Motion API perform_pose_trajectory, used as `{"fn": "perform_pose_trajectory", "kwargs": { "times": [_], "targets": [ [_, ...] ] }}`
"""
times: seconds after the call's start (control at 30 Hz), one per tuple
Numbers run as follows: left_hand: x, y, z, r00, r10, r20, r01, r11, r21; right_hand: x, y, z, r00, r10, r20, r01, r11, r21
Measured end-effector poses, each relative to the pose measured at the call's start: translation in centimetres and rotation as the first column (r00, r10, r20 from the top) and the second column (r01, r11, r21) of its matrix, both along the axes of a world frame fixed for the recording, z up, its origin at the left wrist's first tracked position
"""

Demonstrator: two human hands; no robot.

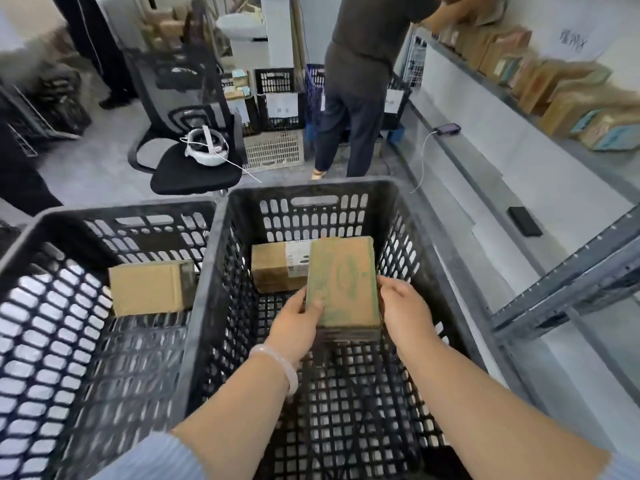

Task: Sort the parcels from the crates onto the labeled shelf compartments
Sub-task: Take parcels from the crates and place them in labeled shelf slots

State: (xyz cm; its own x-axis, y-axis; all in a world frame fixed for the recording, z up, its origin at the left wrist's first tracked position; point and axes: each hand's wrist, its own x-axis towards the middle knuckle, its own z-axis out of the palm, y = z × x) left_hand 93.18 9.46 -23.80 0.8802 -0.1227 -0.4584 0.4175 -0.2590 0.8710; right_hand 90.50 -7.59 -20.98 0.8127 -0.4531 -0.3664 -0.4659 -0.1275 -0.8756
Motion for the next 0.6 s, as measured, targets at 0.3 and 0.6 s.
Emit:
{"fn": "perform_pose_trajectory", "kwargs": {
  "times": [0.3, 0.6],
  "targets": [
    [-3.4, 1.3, 5.2, 0.997, 0.060, 0.054, -0.054, 0.994, -0.097, -2.5, -0.1, 3.8, 0.990, 0.138, 0.043, -0.144, 0.945, 0.294],
    [-4.8, 0.8, 7.4, 1.000, 0.012, -0.023, -0.020, 0.923, -0.385, -4.4, 0.2, 6.3, 0.952, 0.226, 0.207, -0.251, 0.963, 0.102]
  ]
}}
